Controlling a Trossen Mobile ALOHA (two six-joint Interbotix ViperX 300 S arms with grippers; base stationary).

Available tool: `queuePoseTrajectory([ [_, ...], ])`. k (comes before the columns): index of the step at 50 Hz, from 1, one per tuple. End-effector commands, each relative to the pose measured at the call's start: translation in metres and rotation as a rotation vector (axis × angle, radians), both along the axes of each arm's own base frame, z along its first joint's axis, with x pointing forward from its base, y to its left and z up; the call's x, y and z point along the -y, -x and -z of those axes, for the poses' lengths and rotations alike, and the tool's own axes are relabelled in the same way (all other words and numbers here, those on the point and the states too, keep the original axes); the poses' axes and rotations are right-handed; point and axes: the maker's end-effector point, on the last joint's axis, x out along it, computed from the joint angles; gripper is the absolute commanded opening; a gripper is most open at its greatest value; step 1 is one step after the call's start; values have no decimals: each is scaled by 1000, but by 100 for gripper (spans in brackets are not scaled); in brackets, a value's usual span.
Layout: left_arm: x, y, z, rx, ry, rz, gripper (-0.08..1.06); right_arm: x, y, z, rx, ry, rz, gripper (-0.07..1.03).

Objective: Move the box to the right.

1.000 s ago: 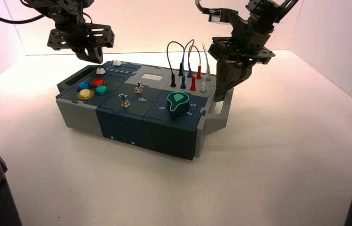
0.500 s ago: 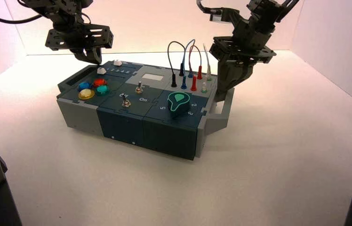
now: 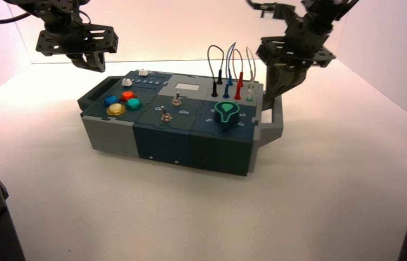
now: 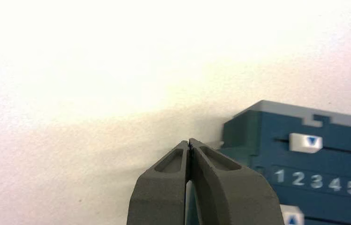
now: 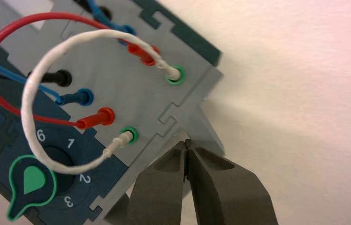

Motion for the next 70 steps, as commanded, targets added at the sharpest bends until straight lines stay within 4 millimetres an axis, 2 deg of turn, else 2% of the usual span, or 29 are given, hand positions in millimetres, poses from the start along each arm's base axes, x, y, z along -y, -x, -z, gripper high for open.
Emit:
queuePoseTrajectory([
  [1, 0, -4, -14, 40, 1, 3, -3, 18, -21, -24, 82, -15, 66, -2],
  [18, -1, 1, -17, 46, 3, 2, -3, 19, -19, -31, 91, -21, 64, -2],
  [34, 0, -8, -48, 124, 14, 3, -3, 13, -24, -80, 195, -71, 55, -2],
  [36, 1, -11, -56, 132, 19, 3, -3, 11, -25, -90, 211, -82, 53, -2],
  [47, 4, -17, -89, 166, 31, 12, -3, 10, -25, -102, 229, -92, 46, -2],
  [52, 3, -19, -110, 205, 39, 10, -3, 10, -26, -107, 248, -95, 49, -2],
  [54, 1, -20, -133, 245, 45, 7, -3, 10, -26, -112, 270, -99, 50, -2],
  [56, -1, -20, -141, 256, 46, 3, -3, 11, -27, -114, 274, -100, 51, -2],
  [62, -13, -11, -163, 260, 48, -18, -3, 11, -26, -118, 288, -103, 52, -2],
  [70, -29, 8, -181, 262, 18, -27, -3, 11, -26, -119, 296, -104, 53, -2],
])
